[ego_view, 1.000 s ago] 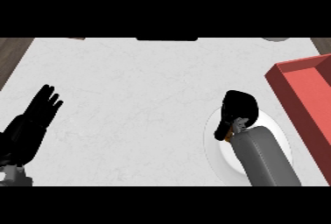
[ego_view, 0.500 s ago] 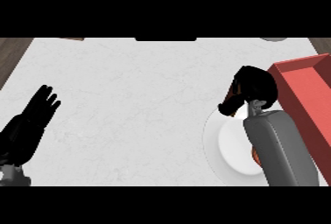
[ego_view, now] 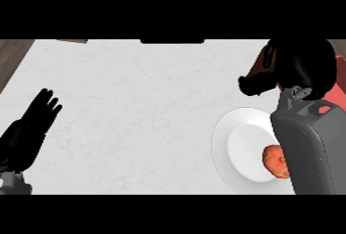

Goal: Pick the sweet potato from the plate and place it in the cardboard box

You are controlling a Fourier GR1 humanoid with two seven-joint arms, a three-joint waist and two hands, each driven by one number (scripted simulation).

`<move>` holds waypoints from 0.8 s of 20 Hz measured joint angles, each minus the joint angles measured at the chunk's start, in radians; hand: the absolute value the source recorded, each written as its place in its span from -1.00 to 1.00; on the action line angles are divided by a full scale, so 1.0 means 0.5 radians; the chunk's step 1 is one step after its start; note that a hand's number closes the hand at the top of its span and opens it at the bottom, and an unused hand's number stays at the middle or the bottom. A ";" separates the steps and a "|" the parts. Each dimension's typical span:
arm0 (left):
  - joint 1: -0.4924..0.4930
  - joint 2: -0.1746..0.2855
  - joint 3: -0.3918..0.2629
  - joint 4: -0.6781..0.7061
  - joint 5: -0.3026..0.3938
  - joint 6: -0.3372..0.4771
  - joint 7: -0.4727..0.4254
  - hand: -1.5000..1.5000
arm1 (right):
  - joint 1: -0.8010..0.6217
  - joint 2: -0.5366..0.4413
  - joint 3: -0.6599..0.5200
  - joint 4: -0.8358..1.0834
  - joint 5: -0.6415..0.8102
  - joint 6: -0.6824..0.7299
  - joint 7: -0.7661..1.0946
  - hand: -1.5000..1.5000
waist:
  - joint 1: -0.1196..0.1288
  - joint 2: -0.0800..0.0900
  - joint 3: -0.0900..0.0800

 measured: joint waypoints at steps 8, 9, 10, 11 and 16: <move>-0.008 -0.008 0.005 -0.011 -0.010 -0.004 0.018 0.00 | -0.135 -0.198 -0.236 -0.152 0.105 0.059 0.074 1.00 | 0.005 0.004 0.000; -0.011 -0.010 0.007 -0.011 -0.011 -0.001 0.024 0.00 | -0.145 -0.223 -0.268 -0.136 0.110 0.056 0.070 1.00 | 0.006 0.005 0.000; -0.003 -0.034 -0.018 -0.026 -0.035 0.016 0.024 0.00 | -0.140 -0.262 -0.314 -0.140 0.098 0.064 0.055 1.00 | 0.006 0.006 0.001; 0.005 -0.033 -0.014 -0.042 -0.034 0.017 0.032 0.00 | -0.154 -0.301 -0.369 -0.128 0.077 0.080 0.039 1.00 | 0.007 0.006 0.001; -0.012 -0.029 0.003 -0.023 -0.030 -0.012 0.022 0.00 | -0.097 -0.467 -0.495 -0.029 0.027 0.104 -0.081 1.00 | 0.010 0.008 0.001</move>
